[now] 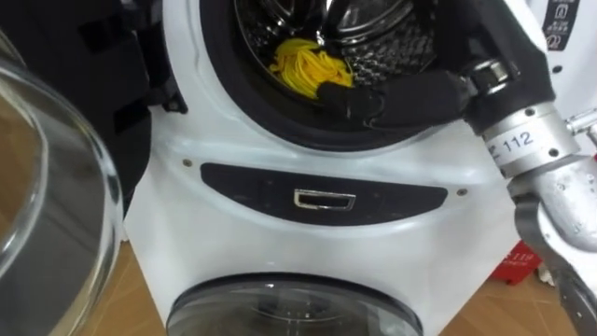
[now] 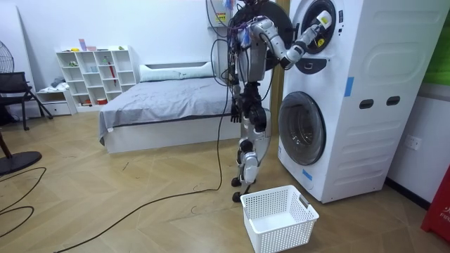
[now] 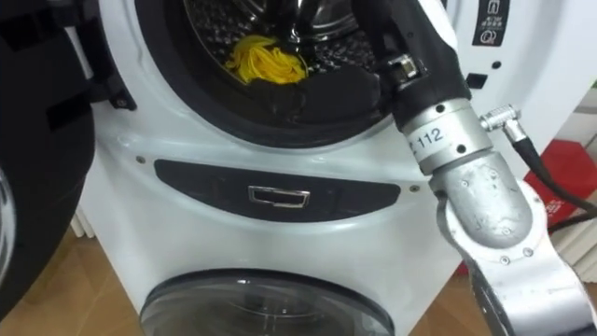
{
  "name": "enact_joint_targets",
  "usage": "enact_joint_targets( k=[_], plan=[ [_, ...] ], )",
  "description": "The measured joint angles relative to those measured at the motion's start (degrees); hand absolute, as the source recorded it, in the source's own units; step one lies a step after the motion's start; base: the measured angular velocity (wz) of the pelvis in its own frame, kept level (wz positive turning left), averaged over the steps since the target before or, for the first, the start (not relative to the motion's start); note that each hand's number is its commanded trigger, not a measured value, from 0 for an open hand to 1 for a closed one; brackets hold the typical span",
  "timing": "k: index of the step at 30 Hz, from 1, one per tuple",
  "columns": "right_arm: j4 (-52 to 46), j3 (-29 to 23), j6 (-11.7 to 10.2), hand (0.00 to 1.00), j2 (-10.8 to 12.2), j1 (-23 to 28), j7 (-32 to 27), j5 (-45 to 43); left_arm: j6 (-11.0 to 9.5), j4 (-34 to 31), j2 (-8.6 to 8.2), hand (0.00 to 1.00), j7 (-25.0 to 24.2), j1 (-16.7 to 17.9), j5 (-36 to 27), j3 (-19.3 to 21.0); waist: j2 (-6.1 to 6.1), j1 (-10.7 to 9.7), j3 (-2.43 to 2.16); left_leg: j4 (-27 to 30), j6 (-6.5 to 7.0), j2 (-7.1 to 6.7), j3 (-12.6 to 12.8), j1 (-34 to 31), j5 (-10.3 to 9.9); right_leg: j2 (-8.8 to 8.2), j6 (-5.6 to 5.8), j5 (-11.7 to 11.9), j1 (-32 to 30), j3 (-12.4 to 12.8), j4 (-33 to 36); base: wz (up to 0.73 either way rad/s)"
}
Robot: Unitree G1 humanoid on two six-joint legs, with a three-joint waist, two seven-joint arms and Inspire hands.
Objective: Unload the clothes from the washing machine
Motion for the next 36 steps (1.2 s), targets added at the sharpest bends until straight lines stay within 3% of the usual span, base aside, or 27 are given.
enact_joint_targets(
  k=[7,8,10,11,13,16,23,26,32,36],
  plan=[
    [7.0,0.3,-0.1,0.00,-0.3,-3.1,0.9,0.1,1.4,-0.7,-0.10,0.00,0.0,-0.6,0.0,1.0,-0.73,0.1,0.16,1.4,0.30,-0.15,-0.3,-0.8,-0.3,-0.12,0.93,-0.4,0.2,0.1,0.0,0.02],
    [8.2,0.4,-0.1,0.00,-0.4,-3.8,1.1,0.0,1.6,-1.0,0.00,0.00,0.0,-0.5,0.0,1.1,-0.84,0.2,0.14,1.7,0.34,-0.20,-0.3,-1.0,-0.4,-0.16,1.56,-0.8,0.1,0.0,0.0,0.05],
    [9.5,0.4,0.3,0.00,-0.6,-4.5,1.3,-0.6,1.6,-1.1,0.26,0.00,-0.1,-0.4,0.3,1.7,-1.13,0.4,-0.01,2.0,0.38,-0.44,-0.9,-1.5,-0.3,-0.22,1.59,-0.8,-0.2,-0.2,-0.2,0.11],
    [10.5,0.4,0.3,0.00,-1.1,-4.6,1.3,-1.4,1.7,-1.2,0.42,0.00,-0.1,-0.4,0.5,1.7,-1.41,0.5,-0.15,2.1,0.48,-0.71,-1.4,-1.6,-0.3,-0.26,1.49,-0.8,-0.3,-0.2,-0.2,0.14],
    [11.9,0.4,0.4,0.00,-2.0,-4.8,1.4,-2.2,1.8,-1.5,0.39,0.00,-0.1,-0.5,0.6,1.7,-1.61,1.3,-0.28,2.1,0.65,-0.96,-1.5,-1.6,-0.2,-0.38,0.27,-0.1,-0.1,-0.3,-0.2,0.09],
    [15.1,0.4,0.5,0.00,-2.1,-6.3,2.0,-3.8,1.9,-1.5,0.52,0.00,-0.1,-0.3,0.6,2.4,-2.19,2.0,-0.27,1.9,0.71,-1.30,-2.1,-1.7,-0.2,-0.42,-0.31,0.3,0.4,-1.1,-1.1,0.11],
    [18.2,2.4,1.9,0.00,-3.0,-7.4,4.6,-6.9,2.2,-1.4,0.58,0.00,-0.1,-0.7,0.6,3.5,-2.45,4.6,-0.02,1.5,0.83,-1.66,-3.4,-1.5,-0.2,-0.52,-0.27,0.3,0.4,-1.7,-1.0,0.09],
    [20.5,5.1,2.7,0.00,-3.0,-9.6,4.6,-9.3,2.8,-1.0,0.71,0.00,-0.1,-1.1,0.6,3.0,-2.43,4.6,0.19,1.1,0.81,-1.70,-4.0,-1.1,-0.2,-0.61,-0.26,0.3,0.8,-1.6,-1.0,0.06],
    [21.4,7.8,2.9,0.00,-3.3,-12.8,5.5,-16.1,3.5,-1.0,1.18,0.00,-0.1,-2.3,0.9,2.6,-3.31,4.6,0.39,-0.4,0.46,-1.45,-3.9,-0.6,0.1,-0.31,-0.22,0.3,0.9,-1.7,-1.0,-0.02],
    [19.0,10.8,4.9,0.00,-2.8,-14.8,6.5,-24.7,4.1,-1.2,1.22,0.00,-0.3,-3.8,1.3,1.9,-3.43,6.0,0.40,-0.4,0.28,-0.85,-2.4,-0.4,0.1,-0.16,-0.23,0.3,0.7,-1.6,-1.0,-0.18]
  ],
)
